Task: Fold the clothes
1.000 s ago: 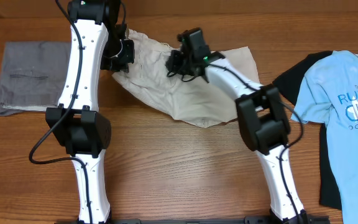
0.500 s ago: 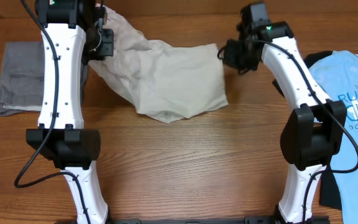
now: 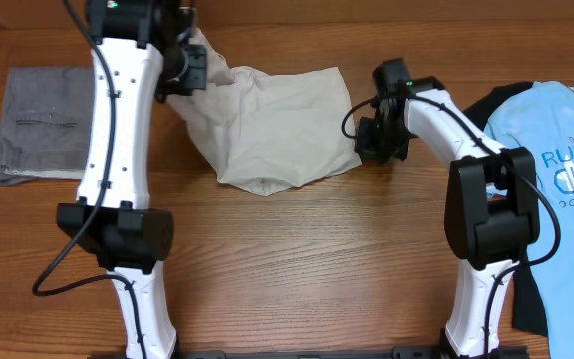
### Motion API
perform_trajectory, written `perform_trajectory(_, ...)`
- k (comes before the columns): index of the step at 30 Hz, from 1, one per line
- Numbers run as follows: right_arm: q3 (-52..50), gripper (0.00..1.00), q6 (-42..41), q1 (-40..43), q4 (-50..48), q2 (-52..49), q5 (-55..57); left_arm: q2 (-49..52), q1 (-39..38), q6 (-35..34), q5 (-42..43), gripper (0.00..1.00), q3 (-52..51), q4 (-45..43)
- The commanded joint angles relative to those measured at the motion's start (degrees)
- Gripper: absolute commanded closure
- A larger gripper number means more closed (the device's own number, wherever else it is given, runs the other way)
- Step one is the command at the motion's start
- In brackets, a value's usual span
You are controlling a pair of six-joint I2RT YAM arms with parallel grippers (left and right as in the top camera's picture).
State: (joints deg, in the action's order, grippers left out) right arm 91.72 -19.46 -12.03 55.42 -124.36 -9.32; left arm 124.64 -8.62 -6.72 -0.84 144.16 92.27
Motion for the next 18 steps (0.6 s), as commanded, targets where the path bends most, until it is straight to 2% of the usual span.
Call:
perform_trajectory(1, -1.97, 0.96, 0.17, -0.17, -0.68, 0.15, 0.76, -1.29, -1.99, -1.99, 1.33, 0.96, 1.62, -1.38)
perform_trajectory(8, -0.98, 0.96, 0.52, 1.46, 1.42, 0.72, -0.90, -1.20, -4.28, -4.59, 6.91, 0.96, 1.60, -3.61)
perform_trajectory(12, 4.28, 0.96, 4.55, 2.54, 7.30, 1.16, -4.42, -1.20, -5.92, -4.94, 6.84, 0.96, 1.38, -4.63)
perform_trajectory(18, 13.20, 0.96, 4.76, 3.17, 13.94, 3.10, -7.82, -1.18, -8.31, -5.11, 6.64, 0.96, 0.07, -6.73)
